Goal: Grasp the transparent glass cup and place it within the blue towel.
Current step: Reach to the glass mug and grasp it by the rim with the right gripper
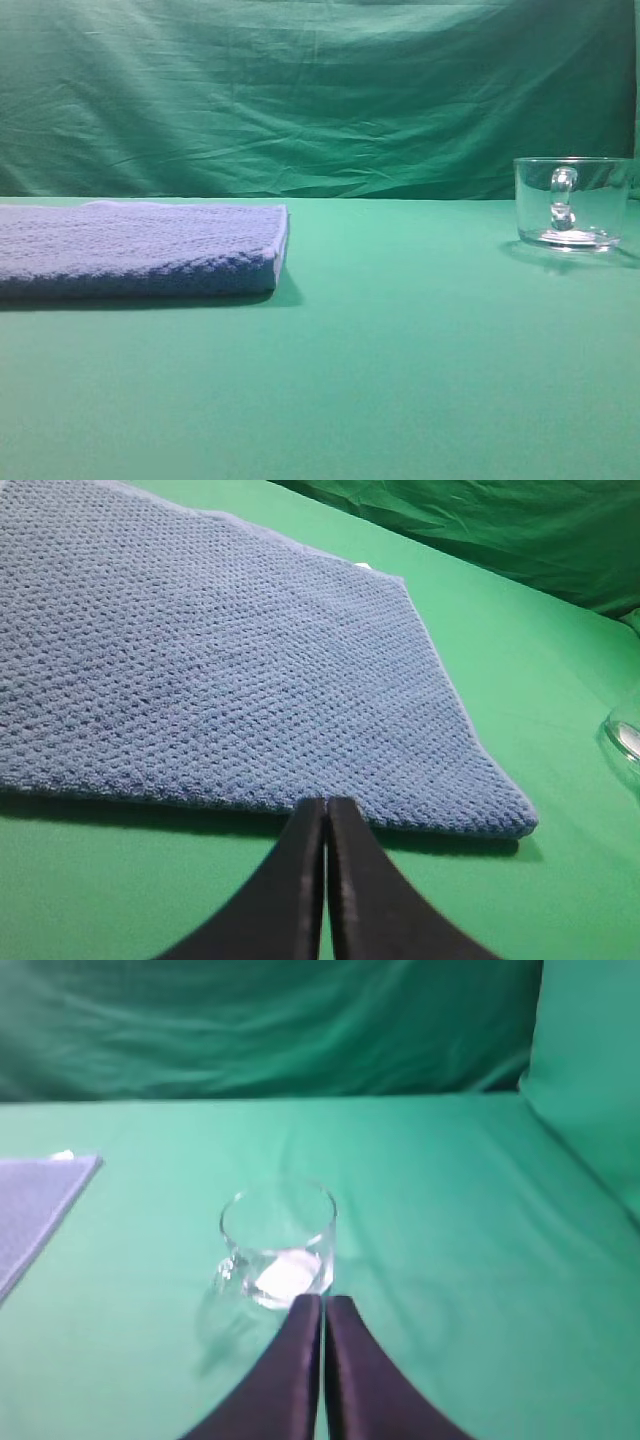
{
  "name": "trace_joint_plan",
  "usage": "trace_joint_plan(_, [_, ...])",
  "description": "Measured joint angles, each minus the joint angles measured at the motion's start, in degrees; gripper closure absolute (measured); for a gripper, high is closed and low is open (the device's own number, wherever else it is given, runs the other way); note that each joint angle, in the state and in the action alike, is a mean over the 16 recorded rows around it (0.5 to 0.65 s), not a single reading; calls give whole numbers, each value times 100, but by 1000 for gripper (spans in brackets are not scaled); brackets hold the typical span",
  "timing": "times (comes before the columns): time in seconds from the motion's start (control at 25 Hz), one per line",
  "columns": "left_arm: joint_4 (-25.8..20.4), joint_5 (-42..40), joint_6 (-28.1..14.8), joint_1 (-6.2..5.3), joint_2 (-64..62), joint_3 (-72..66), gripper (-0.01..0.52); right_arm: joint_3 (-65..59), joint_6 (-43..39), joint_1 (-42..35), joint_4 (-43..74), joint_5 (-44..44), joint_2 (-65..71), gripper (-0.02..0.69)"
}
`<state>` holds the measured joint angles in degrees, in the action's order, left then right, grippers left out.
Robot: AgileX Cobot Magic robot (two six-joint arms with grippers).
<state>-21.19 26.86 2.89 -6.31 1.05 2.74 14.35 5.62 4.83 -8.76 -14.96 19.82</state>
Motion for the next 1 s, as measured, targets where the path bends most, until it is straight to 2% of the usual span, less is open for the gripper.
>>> trace_joint_plan(0.28, [0,0,0,0,0,0,514,526,-25,0,-135,-567,1196,665])
trace_joint_plan(0.72, [0,0,0,0,0,0,514,1226,132,63,-365,-1600,2263,665])
trace_joint_plan(1.0, [0,0,0,0,0,0,514,2008,-331,431,-48,-2436,3379,665])
